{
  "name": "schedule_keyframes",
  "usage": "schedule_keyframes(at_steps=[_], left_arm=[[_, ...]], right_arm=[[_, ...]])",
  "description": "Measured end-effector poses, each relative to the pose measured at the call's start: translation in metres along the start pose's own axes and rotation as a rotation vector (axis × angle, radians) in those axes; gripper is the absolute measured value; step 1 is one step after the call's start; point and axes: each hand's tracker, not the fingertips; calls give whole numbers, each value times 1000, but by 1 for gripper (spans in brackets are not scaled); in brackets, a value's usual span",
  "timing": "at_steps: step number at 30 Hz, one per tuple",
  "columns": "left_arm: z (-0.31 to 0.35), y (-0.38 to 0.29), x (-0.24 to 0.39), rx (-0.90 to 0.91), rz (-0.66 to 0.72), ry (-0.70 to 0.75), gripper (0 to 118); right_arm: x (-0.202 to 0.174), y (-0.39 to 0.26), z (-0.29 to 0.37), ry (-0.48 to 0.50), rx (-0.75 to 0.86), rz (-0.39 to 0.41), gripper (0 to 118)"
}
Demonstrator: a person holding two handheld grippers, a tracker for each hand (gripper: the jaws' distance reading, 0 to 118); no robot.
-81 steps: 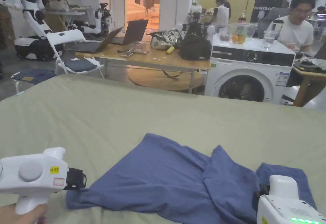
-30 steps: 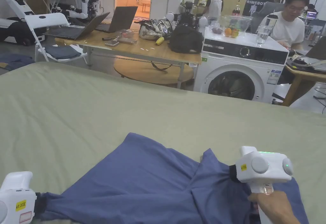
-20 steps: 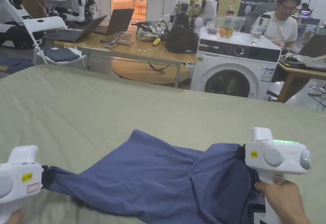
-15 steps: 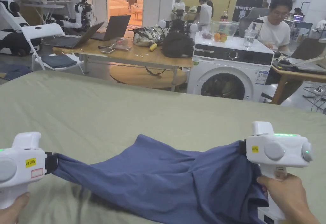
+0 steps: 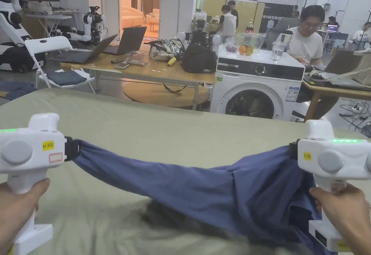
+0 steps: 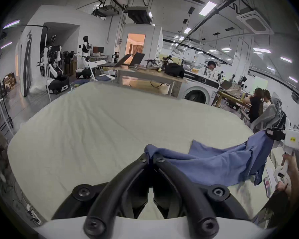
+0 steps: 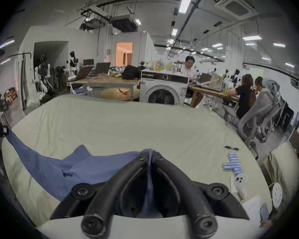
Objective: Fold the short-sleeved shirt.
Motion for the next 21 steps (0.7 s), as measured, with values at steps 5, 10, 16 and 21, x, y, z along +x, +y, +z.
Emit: schedule_keyframes(at_steps=[5, 10, 16, 21], left_arm=[[16, 64, 8, 112, -21, -3, 0], [18, 134, 13, 163, -13, -17, 0], [9, 180, 22, 201, -19, -13, 0], [-13, 201, 21, 206, -17, -4, 0]], right_arm=[[10, 40, 31, -18, 106, -12, 1], [20, 80, 46, -24, 176, -52, 1], [24, 115, 37, -29, 194, -59, 1], [21, 143, 14, -37, 193, -38, 1]])
